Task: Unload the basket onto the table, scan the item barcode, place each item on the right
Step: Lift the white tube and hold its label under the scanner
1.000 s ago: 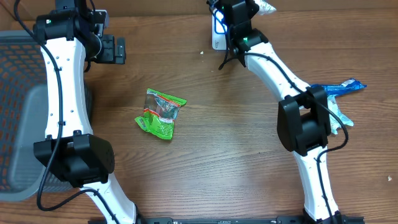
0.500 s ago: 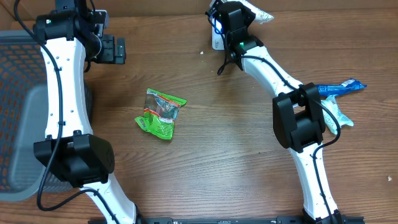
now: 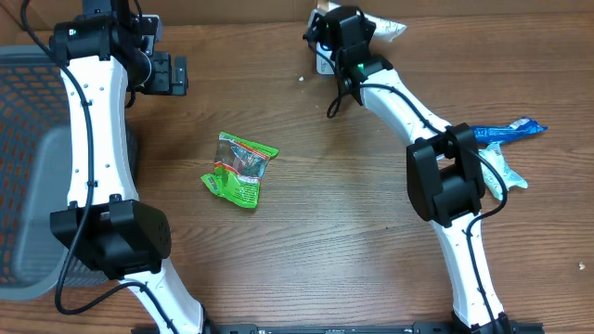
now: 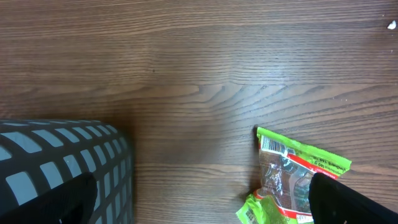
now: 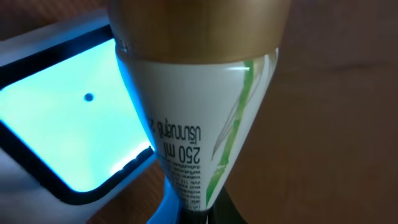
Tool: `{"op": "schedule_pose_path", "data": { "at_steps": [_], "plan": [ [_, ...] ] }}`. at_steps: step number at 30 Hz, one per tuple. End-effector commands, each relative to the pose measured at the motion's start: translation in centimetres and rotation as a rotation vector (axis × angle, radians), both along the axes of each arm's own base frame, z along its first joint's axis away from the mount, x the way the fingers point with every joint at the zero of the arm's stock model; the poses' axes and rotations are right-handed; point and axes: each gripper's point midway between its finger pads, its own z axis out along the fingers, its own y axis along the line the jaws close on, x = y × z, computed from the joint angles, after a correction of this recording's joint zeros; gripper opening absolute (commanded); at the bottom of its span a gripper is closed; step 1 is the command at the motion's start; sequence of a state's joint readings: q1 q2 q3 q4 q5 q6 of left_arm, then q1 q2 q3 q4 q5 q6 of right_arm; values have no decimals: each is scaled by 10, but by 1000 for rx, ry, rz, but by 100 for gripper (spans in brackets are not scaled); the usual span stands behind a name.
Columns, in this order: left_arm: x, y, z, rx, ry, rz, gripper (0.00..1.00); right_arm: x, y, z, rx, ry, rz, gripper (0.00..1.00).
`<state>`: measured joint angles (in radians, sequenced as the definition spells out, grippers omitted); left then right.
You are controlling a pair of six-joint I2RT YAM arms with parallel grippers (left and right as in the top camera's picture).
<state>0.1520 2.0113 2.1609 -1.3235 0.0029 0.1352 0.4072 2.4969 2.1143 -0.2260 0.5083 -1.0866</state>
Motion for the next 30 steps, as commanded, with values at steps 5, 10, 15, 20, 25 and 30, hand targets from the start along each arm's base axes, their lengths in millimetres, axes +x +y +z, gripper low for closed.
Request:
{"op": "schedule_pose_path", "data": {
  "at_steps": [5, 10, 15, 20, 25, 30],
  "plan": [
    [-2, 0, 21, 20, -48, -19, 100, 8, -2, 20, -14, -52, 24, 4],
    [-2, 0, 21, 20, -49, -19, 100, 14, -4, 31, 5, -100, 16, 4],
    [-2, 0, 21, 20, -49, -19, 100, 19, -3, 46, 24, -167, 1, 4],
    [-2, 0, 21, 20, -48, -19, 100, 21, 2, 59, 31, -225, -8, 4],
    [-2, 0, 21, 20, -48, -19, 100, 21, 2, 55, -62, -206, 29, 4],
    [-2, 0, 21, 20, -48, -19, 100, 21, 2, 51, -69, -200, 31, 4]
  ]
}}
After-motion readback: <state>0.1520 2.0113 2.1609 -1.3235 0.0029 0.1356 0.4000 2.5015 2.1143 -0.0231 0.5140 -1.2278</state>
